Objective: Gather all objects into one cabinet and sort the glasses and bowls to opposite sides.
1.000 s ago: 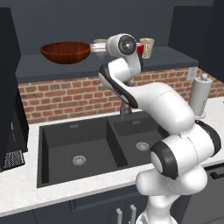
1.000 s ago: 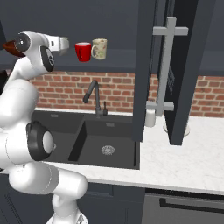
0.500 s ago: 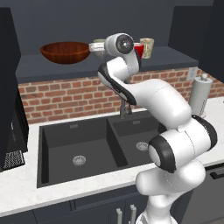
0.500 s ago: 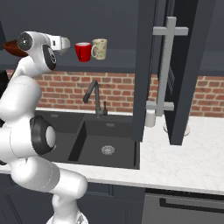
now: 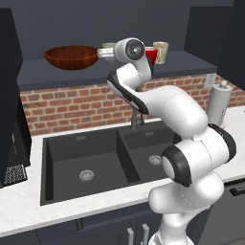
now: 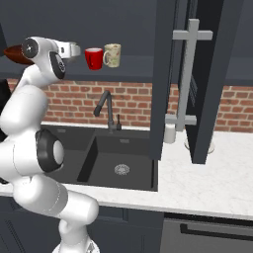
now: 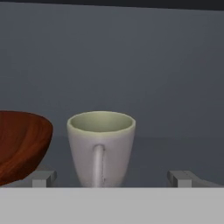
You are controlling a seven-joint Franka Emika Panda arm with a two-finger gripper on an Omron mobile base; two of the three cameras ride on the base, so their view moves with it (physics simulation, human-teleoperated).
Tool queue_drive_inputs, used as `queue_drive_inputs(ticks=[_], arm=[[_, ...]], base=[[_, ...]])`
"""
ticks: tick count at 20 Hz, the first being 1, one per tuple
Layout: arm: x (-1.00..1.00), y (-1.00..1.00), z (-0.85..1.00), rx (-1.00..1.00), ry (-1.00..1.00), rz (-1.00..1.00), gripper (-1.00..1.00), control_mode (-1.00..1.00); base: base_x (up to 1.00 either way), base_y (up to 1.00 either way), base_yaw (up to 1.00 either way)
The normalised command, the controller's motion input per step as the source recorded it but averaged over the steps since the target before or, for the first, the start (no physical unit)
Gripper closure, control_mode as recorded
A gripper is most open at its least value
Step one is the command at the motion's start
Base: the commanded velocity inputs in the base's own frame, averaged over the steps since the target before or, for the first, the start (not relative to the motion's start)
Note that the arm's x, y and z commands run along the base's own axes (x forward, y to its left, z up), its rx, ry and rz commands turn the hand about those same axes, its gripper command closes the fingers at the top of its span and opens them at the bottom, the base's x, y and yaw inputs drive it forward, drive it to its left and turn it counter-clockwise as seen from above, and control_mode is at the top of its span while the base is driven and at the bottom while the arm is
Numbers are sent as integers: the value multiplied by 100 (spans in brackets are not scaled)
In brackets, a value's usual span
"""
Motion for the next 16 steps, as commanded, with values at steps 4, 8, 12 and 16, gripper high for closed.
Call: queue_drive_inputs(ticks=[4,8,12,16], arm=[[16,0,0,0,0,-4,-100,-100],[16,5,0,0,0,-5,-100,-100],[8,12,0,0,0,-7,100,-100],[0,1,0,0,0,-8,100,-100]], base=[[0,0,0],[0,0,0],[0,0,0],[0,0,0]])
